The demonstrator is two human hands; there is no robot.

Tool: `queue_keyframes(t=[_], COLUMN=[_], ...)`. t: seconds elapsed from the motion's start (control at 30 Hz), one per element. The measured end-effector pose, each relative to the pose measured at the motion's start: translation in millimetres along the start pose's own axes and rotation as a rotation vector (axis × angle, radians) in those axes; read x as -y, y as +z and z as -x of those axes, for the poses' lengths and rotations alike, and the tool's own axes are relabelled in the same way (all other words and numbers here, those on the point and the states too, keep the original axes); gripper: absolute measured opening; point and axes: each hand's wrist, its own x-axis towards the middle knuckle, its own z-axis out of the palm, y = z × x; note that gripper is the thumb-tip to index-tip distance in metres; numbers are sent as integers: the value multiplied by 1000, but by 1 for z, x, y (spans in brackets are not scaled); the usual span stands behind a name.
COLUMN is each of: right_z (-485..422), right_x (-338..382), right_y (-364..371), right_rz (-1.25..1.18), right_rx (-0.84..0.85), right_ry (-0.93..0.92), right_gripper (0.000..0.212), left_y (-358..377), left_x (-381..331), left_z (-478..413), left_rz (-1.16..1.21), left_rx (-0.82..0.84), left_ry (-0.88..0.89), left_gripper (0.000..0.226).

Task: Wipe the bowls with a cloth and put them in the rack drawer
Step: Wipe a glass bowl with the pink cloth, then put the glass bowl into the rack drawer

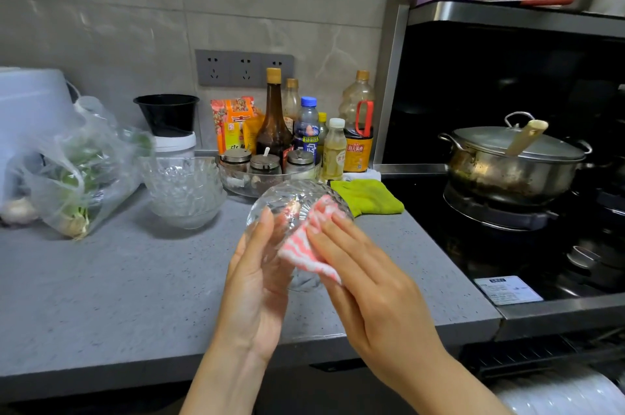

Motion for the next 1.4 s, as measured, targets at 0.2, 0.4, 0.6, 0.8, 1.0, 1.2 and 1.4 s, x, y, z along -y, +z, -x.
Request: queue_keyframes(t=[0.2, 0.4, 0.6, 0.8, 1.0, 1.2, 1.4], right_z=[-8, 21, 66, 100, 86, 135, 205], right_x=[-25, -73, -137, -145, -130, -124, -139], right_y=[-9, -23, -21, -24, -67, -114, -164], right_rz=[84, -145, 17, -67, -575, -1262, -1263], right_rx=[-15, 42, 279, 535, 183, 238, -27], right_ry=[7, 204, 409, 530, 912, 1113, 1364], right_gripper=[38, 41, 45, 51, 38, 74, 65], left_y=[6, 8, -1, -3, 16, 51, 65], left_x=[18, 20, 34, 45, 73, 136, 217], left_z=[-1, -18, -23, -19, -4, 26, 36], left_rz=[-2, 61, 59, -11, -163, -169, -171], left_rx=[79, -14, -62, -44, 68, 253, 371], left_ry=[-92, -28, -37, -94, -230, -499, -658], left_gripper=[34, 30, 18, 22, 58, 34, 16])
